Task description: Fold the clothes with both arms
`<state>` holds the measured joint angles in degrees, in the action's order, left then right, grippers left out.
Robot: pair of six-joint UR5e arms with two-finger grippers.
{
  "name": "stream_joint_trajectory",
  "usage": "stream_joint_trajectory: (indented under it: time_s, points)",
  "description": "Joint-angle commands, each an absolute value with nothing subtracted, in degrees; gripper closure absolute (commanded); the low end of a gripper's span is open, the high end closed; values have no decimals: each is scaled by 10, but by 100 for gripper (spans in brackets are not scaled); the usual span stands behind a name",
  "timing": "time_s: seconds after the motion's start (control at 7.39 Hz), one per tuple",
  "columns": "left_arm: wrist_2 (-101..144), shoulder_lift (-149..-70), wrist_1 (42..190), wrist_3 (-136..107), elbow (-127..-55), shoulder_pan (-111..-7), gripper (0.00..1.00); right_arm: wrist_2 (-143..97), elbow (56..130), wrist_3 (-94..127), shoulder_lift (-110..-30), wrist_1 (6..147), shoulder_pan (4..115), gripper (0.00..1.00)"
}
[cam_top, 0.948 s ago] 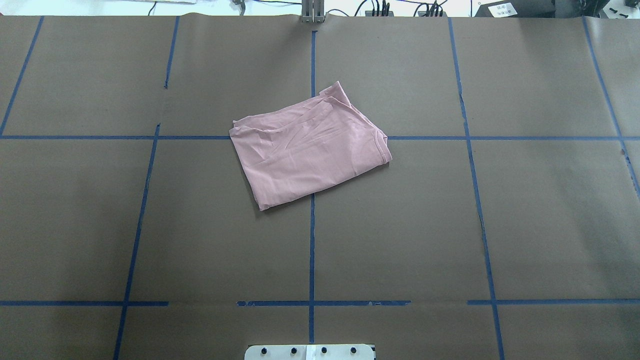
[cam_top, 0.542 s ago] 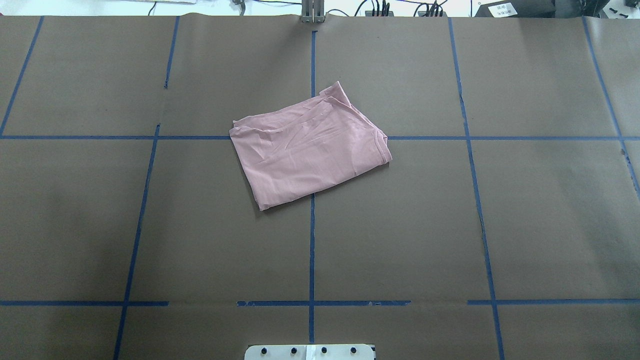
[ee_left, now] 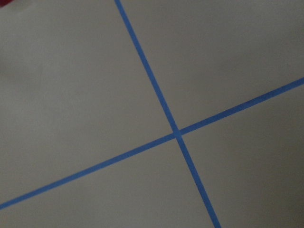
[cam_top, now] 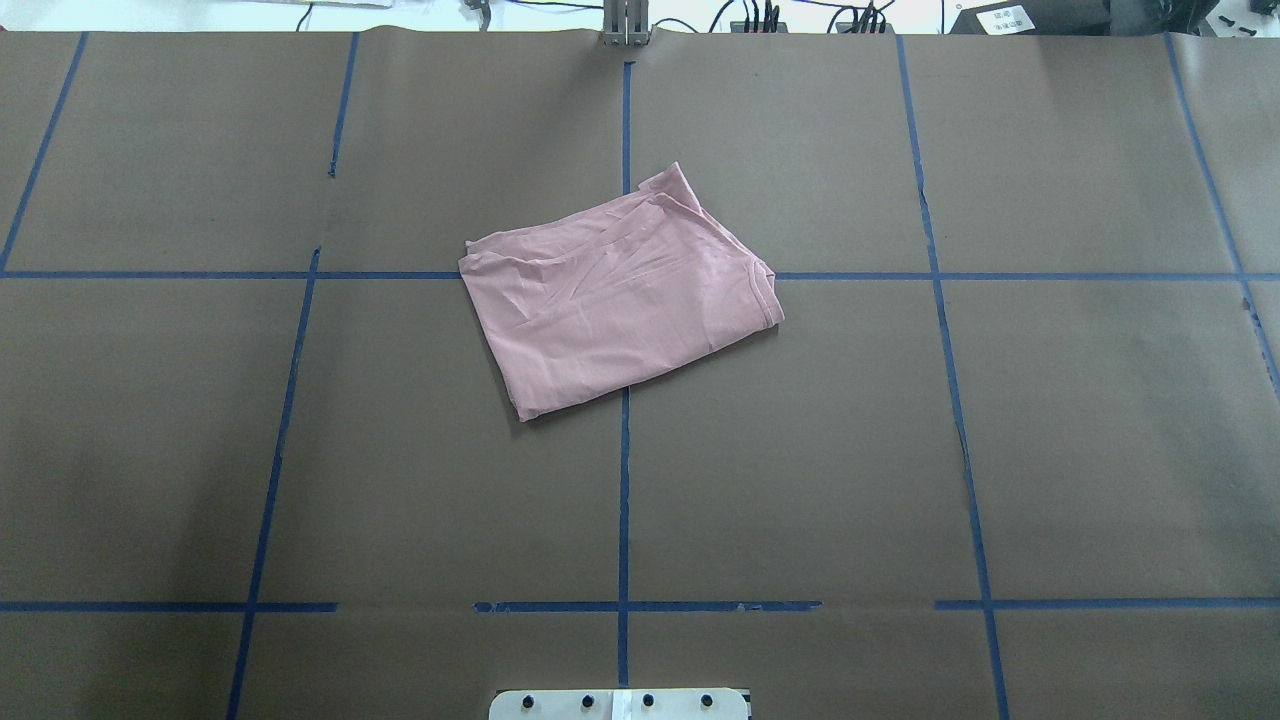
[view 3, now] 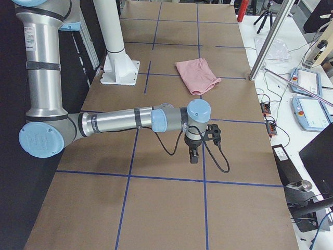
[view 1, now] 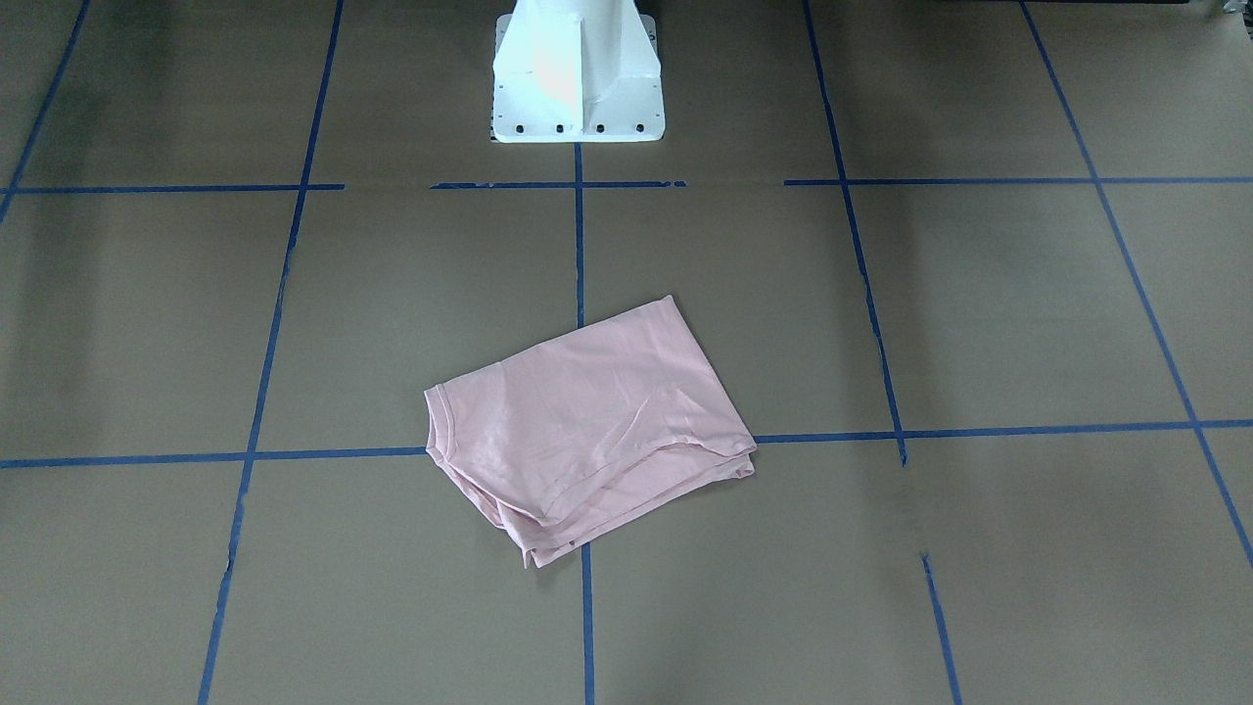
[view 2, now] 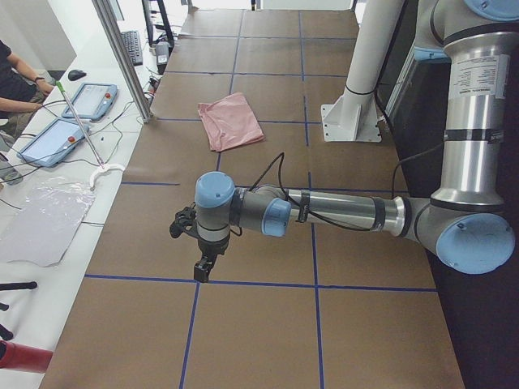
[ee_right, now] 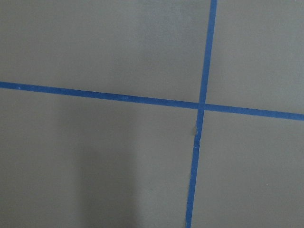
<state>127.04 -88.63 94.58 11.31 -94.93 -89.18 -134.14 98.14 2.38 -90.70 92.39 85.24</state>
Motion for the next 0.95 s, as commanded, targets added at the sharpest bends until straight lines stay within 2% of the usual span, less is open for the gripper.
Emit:
stream_joint_trajectory:
  time_s: [0.0, 0.14, 0.81]
  points:
    - [1329, -882, 910, 155, -924, -907, 0, -1366, 967, 19, -925, 923, 878, 0]
    - [1330, -882, 909, 156, -923, -907, 0, -1372, 948, 15, -925, 923, 899, 0]
    - [1330, -882, 913, 149, -921, -906, 0, -1368, 946, -32, -951, 921, 925, 0]
